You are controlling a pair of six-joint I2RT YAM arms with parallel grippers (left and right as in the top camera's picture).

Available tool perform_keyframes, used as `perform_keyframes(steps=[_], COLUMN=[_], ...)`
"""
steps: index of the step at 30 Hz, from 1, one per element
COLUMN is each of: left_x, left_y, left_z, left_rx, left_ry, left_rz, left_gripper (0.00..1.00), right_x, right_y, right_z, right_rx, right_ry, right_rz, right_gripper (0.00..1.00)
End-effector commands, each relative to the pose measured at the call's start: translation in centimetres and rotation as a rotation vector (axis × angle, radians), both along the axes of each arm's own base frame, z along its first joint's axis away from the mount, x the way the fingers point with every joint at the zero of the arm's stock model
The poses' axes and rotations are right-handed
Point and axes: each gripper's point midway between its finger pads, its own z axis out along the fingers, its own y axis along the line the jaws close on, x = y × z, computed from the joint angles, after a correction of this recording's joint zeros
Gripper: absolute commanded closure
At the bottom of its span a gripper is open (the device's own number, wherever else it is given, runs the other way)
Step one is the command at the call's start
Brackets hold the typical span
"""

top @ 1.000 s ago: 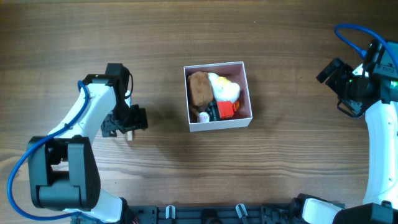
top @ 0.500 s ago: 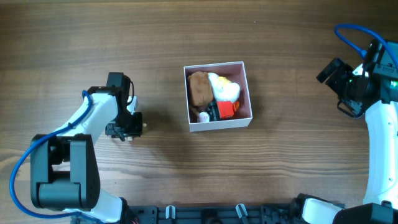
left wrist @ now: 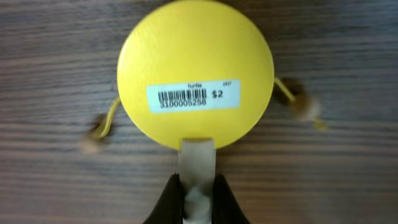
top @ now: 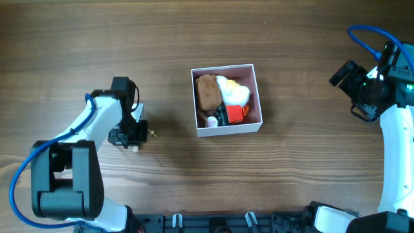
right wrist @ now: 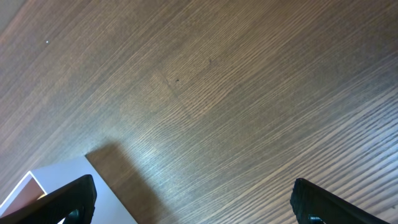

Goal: Pack container
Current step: 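Place the yellow rattle drum into the box and release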

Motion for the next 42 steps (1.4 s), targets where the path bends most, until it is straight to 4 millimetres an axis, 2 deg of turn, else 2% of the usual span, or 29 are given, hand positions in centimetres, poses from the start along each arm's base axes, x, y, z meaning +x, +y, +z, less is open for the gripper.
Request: perform_keyframes(steps=[1,4,6,9,11,13,17,22,26,29,36,38,41,42], left_x=[3.8,5.7,7.1,8.3,8.5,8.5,8.8,8.7,8.8,8.5,7.8,7.7,7.5,7.4], left_y=[-1.8,-5.2,-8.1,-12.2,-15.2,-18.2,-18.7,-20.2,-21.0,-22.1,-22.9,-22.9,-22.7,-22.3], left_z=[5.3,10.2,13.6,16.3,16.7,16.4,15.1,12.8,9.9,8.9,8.7,8.6,8.8,9.2], left_rx=[-0.103,-0.25,-0.346,-0.403,-0.425,-0.381,-0.183,-0.15,-0.125,-0.141,-0.143,-0.143,-0.138,-0.136], left_ry=[-0.087,-0.132,-0.184,-0.267,-0.31,-0.35,-0.401,-0.364,-0.306,-0.281,-0.265,-0.264,-0.258,-0.256], left_rz=[0.007,-0.001,0.001,-0.098,-0.168,-0.216,-0.098,-0.065,-0.08,-0.098,-0.077,-0.078,-0.079,-0.076], left_gripper=[0.96,0.96,0.96,0.96,0.96,0.96,0.94,0.93,0.85,0.81,0.8,0.75,0.74,0.68], right_x=[0.3,0.3,0.3,0.3,0.3,0.3,0.3,0.3,0.3,0.3,0.3,0.3,0.3,0.3], right_y=[0.1,0.1,0.1,0.1,0.1,0.1,0.1,0.1,0.1,0.1,0.1,0.1,0.1,0.1], right_z=[0.2,0.2,0.2,0.2,0.2,0.2,0.2,0.2,0.2,0.2,0.2,0.2,0.2,0.2], right_rx=[0.007,0.007,0.007,0.007,0.006,0.007,0.007,0.007,0.007,0.007,0.007,0.007,0.007,0.006], right_ry=[-0.008,-0.008,-0.008,-0.009,-0.008,-0.009,-0.008,-0.009,-0.009,-0.008,-0.009,-0.009,-0.008,-0.008], right_rz=[0.004,0.004,0.004,0.004,0.004,0.004,0.004,0.004,0.004,0.004,0.004,0.004,0.004,0.004], right_gripper=[0.0,0.0,0.0,0.0,0.0,0.0,0.0,0.01,0.01,0.0,0.0,0.0,0.0,0.0])
